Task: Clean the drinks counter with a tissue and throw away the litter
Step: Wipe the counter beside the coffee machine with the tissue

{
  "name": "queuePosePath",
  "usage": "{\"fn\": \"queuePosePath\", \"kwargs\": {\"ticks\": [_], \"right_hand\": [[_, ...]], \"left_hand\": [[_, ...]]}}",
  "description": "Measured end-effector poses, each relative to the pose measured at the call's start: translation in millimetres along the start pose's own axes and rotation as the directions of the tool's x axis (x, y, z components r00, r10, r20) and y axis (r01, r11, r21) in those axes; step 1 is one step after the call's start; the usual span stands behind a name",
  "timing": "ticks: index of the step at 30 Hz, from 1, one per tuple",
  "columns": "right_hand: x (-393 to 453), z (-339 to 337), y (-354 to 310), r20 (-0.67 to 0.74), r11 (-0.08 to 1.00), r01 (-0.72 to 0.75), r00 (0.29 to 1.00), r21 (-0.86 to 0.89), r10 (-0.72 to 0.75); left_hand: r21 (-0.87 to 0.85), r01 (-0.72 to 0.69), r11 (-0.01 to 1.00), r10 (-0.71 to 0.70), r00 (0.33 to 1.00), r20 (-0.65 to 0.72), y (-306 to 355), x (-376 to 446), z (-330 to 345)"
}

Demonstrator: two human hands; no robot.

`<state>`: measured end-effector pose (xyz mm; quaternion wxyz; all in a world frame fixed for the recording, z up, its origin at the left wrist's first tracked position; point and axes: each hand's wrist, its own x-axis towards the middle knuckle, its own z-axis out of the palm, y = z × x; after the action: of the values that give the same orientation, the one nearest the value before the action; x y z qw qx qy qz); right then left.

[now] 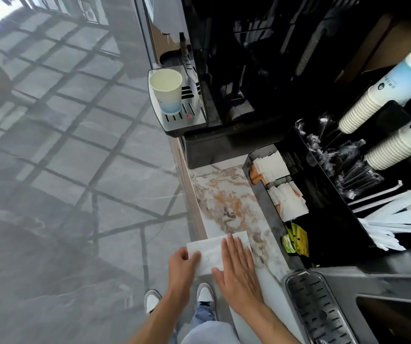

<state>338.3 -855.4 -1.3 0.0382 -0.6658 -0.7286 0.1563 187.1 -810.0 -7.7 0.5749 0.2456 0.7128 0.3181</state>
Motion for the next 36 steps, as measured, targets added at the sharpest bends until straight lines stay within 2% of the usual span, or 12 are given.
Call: {"fn": "queuePosePath", "kwargs": {"ticks": [3, 5, 6, 8, 11, 14, 17, 20, 23, 27, 32, 36], "right_hand": [[4, 3, 1, 0.036, 0.999, 0.007, 0.999, -0.048, -0.005], [6, 4, 1, 0.052, 0.998, 0.006, 0.999, -0.060, -0.002], [6, 4, 0, 0.060, 0.998, 0.003, 0.998, -0.064, 0.001], [6, 5, 0, 0.068, 0.997, 0.000, 0.998, -0.071, 0.004], [6, 11, 2, 0.057, 0.997, -0.001, 0.998, -0.082, 0.005], [6, 15, 2, 0.033, 0.996, -0.011, 0.999, -0.087, 0.013], [7, 17, 2, 0.031, 0.995, -0.013, 0.999, -0.103, 0.016], [6, 20, -1, 0.028, 0.994, -0.023, 0.999, -0.108, 0.026], [4, 25, -6, 0.018, 0.995, -0.032, 0.999, -0.090, 0.034], [2, 36, -10, 0.031, 0.997, 0.002, 1.000, -0.075, 0.000], [2, 44, -13, 0.094, 0.996, 0.004, 0.996, -0.084, 0.004], [4, 42, -23, 0.070, 0.998, -0.012, 0.997, -0.060, 0.016]], "left_hand": [[0.000, 0.022, 1.000, -0.022, 0.999, -0.047, 2, -2, -1], [0.073, 0.009, 0.997, 0.006, 0.979, -0.204, 6, -5, 1], [0.133, -0.024, 0.991, 0.061, 0.957, -0.285, 9, -8, 2], [0.203, -0.141, 0.969, 0.202, 0.924, -0.323, 15, -17, 8], [0.181, -0.216, 0.959, 0.248, 0.952, -0.179, 15, -29, 25], [-0.031, -0.081, 0.996, 0.083, 0.994, 0.077, 15, -32, 40], [-0.176, 0.057, 0.983, -0.013, 0.970, 0.242, 13, -24, 46], [-0.234, 0.095, 0.968, -0.003, 0.931, 0.365, 9, -14, 45], [-0.250, 0.164, 0.954, -0.045, 0.907, 0.420, 3, -6, 41], [-0.232, 0.221, 0.947, -0.107, 0.901, 0.420, -3, 1, 38], [-0.279, 0.282, 0.918, -0.129, 0.878, 0.460, -7, 4, 34], [-0.286, 0.315, 0.905, -0.148, 0.864, 0.481, -10, 7, 28]]}}
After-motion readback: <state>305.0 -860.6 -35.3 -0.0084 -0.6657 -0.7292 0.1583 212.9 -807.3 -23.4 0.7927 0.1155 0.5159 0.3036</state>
